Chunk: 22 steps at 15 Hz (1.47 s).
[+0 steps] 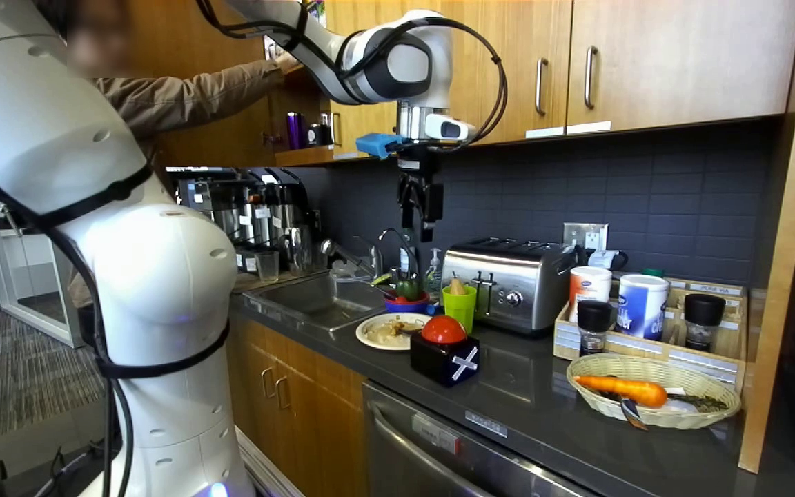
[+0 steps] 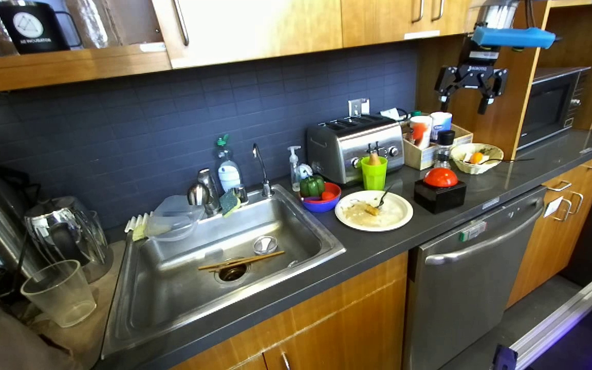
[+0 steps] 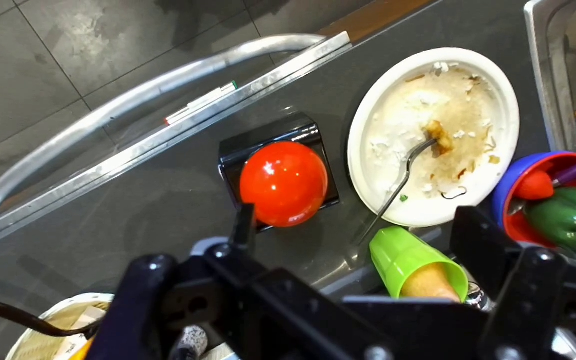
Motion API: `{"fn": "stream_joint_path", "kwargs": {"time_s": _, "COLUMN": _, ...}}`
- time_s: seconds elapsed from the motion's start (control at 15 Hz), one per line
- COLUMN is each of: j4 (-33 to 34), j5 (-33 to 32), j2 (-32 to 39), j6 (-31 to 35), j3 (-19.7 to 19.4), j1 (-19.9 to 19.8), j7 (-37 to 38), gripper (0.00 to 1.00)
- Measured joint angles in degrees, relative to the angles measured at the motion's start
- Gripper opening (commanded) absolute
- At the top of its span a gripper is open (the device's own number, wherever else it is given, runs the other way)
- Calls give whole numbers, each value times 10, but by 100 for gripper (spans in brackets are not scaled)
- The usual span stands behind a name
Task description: Press the orange button
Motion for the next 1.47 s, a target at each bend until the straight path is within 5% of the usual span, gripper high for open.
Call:
{"fn": "stream_joint_path", "kwargs": {"time_s": 0.47, "j4": 1, "j5": 0, "j2": 14, "j6": 0, "j3": -1, "j1": -12, "j7": 0, "gripper": 100}}
{"fn": "stream_joint_path", "kwargs": {"time_s": 0.6, "j4": 1, "j5": 0, "j2": 19, "j6": 0, "j3": -4, "j1": -15, "j7": 0, "gripper": 73}}
{"fn": "stream_joint_path", "kwargs": {"time_s": 1.13, "j4": 2, "j5": 0, "j2": 43, "j6": 1, "j3": -16, "j1": -18, "j7": 0, "gripper": 13}}
{"fn": "stream_joint_path", "kwargs": {"time_s": 1.27, "j4": 1, "j5": 0, "j2": 43, "j6": 1, "j3": -22, "j1": -23, "j7": -4, "gripper": 1}}
{"fn": "stream_joint_path", "kwargs": {"time_s": 1.47, "j4": 0, "j5": 0, "j2": 43, "j6": 1, "j3": -32, "j1": -32, "j7": -12, "gripper": 0}}
